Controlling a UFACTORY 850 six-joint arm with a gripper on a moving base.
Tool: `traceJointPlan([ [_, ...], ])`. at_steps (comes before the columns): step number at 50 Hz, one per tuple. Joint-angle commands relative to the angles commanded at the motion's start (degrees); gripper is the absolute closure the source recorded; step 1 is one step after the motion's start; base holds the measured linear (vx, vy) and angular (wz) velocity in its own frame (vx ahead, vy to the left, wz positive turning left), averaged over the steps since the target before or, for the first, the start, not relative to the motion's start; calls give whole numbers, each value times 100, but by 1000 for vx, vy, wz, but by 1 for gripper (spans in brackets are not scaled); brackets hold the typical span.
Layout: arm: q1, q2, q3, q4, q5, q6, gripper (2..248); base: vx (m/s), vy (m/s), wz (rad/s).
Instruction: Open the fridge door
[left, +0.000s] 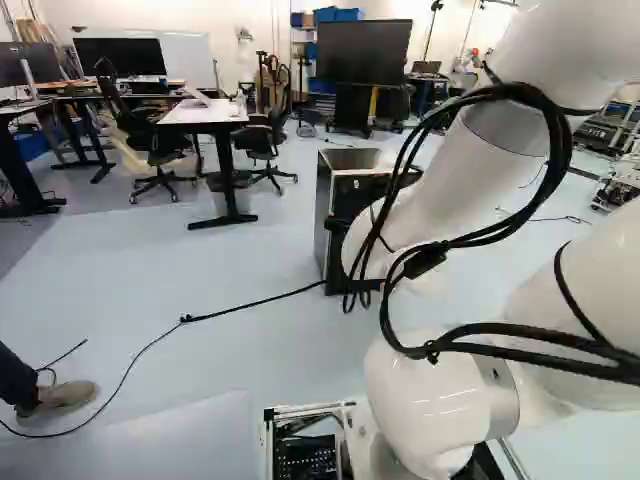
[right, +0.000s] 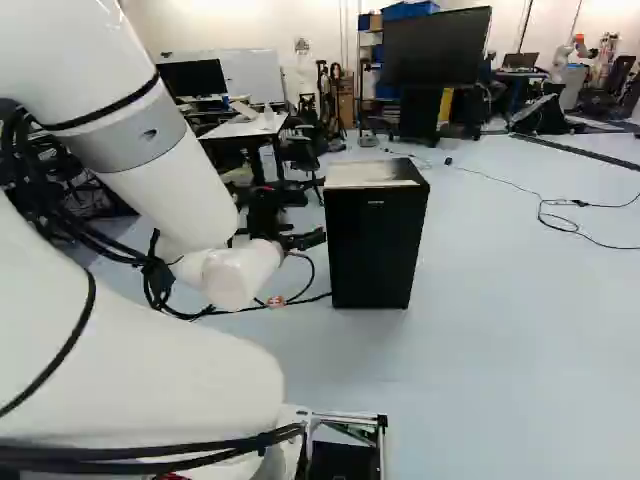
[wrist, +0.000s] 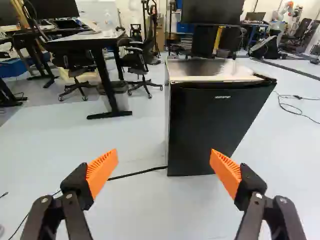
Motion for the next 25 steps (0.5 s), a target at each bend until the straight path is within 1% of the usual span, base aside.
traceJointPlan([
  [11, 0, -34, -29, 0, 0, 0, 3, 0, 0, 0],
  [25, 0, -235, -200, 0, 0, 0, 3, 0, 0, 0],
])
